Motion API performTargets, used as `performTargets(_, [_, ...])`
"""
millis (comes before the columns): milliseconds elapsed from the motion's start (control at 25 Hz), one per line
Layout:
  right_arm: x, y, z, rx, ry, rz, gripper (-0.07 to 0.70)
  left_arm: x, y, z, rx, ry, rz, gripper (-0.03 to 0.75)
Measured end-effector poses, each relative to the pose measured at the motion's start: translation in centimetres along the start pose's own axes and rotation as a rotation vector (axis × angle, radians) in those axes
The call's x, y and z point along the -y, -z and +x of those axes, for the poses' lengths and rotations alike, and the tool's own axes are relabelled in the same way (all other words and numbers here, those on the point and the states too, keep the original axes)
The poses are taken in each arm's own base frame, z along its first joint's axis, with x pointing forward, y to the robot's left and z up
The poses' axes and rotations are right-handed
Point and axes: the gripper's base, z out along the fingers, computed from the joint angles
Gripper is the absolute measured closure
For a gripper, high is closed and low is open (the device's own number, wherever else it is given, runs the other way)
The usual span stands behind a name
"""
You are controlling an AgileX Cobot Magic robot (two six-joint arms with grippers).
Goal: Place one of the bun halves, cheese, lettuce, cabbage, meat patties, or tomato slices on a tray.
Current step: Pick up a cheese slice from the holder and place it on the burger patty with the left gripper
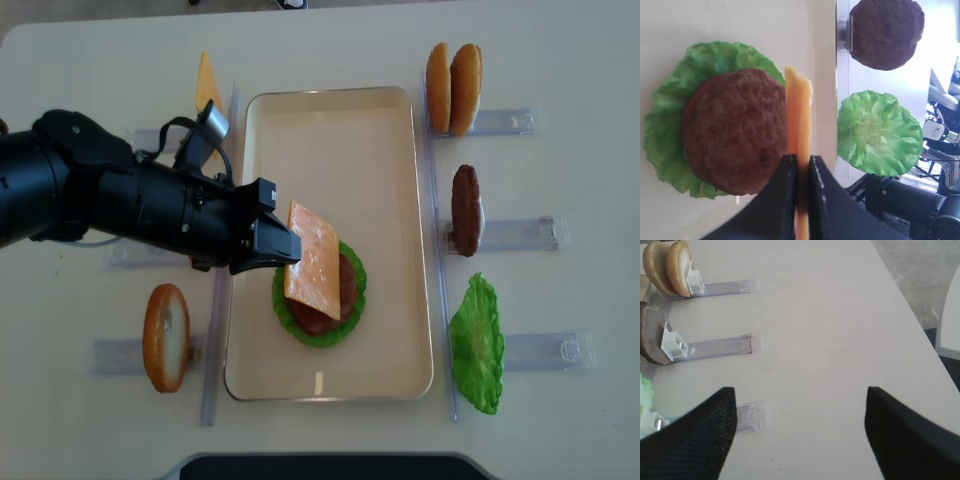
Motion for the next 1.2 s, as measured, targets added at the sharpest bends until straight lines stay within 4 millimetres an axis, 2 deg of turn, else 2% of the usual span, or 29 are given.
performTargets(1200, [0.0,0.0,0.0,0.0,0.0,0.0,0.094,-0.56,-0.66,-0.07,-0.023,0.0,-0.01,0.685])
